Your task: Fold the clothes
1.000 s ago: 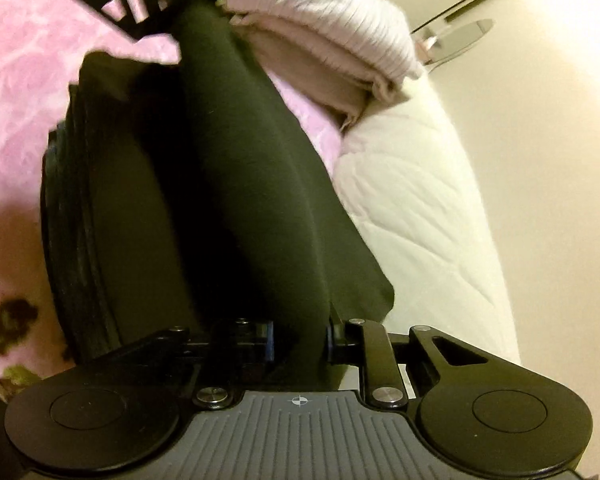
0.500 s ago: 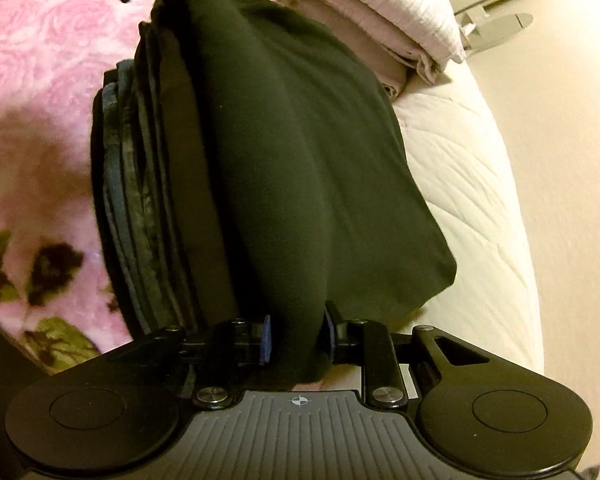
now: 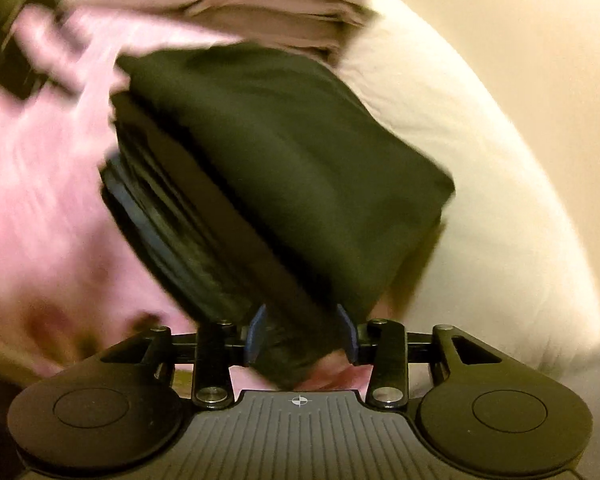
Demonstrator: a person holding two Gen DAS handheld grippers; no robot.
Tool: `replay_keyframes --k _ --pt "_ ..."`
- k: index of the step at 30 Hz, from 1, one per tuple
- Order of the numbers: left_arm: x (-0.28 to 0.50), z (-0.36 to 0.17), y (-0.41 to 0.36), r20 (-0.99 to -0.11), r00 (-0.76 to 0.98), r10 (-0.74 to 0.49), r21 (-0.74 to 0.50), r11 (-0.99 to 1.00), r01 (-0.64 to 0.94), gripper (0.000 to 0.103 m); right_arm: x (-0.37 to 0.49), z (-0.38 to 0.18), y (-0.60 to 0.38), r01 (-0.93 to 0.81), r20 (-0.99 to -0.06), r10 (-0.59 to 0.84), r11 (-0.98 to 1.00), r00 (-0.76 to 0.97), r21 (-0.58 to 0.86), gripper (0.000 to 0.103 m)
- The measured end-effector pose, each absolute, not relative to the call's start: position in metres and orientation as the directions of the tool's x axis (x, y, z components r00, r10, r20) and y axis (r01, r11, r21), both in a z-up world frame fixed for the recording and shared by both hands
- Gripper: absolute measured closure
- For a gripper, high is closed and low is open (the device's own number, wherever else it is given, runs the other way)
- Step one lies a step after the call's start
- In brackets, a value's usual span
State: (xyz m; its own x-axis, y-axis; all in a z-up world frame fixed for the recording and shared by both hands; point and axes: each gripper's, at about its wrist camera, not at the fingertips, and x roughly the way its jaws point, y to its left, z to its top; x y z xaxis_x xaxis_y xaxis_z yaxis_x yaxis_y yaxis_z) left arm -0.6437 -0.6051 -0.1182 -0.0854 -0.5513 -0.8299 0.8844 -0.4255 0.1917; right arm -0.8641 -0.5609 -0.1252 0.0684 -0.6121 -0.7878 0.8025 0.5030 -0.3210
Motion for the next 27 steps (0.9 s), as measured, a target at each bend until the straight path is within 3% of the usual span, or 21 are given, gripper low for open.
replay_keyframes --k 1,4,8,10,13,27 --pt "-0.640 -0.113 -0.597 -0.833 -0.098 -0.544 0.155 -0.399 0.904 0.042 -0.865 -0.120 -0.556 0.839 -0.795 -0.601 0.470 0.078 -0.274 0.059" --pt "-0.628 -0.109 -0.565 -0.831 -0.132 -0.540 0.071 -0.339 0.938 0.038 -0.866 -0.105 -0.535 0.931 -0.808 -0.580 0.342 0.104 -0.125 0.054" --pt "-0.610 -0.092 -0.528 -0.820 -0.178 -0.544 0.002 -0.315 0.949 0.030 -0.862 -0.088 -0.495 0.986 -0.795 -0.590 0.158 0.140 0.056 0.040" --pt "-0.602 -0.084 -0.509 -0.808 -0.198 -0.554 -0.004 -0.331 0.944 0.018 -0.854 -0.077 -0.475 0.991 -0.786 -0.604 0.100 0.134 0.092 0.035" --pt "-0.592 -0.071 -0.480 -0.789 -0.226 -0.571 -0.006 -0.360 0.933 0.010 -0.836 -0.061 -0.444 0.993 -0.776 -0.622 0.030 0.109 0.115 0.030" --pt "-0.579 -0.024 -0.402 -0.747 -0.258 -0.613 -0.064 -0.320 0.945 0.009 -0.808 -0.001 -0.357 0.991 -0.757 -0.652 -0.077 0.035 0.112 0.029"
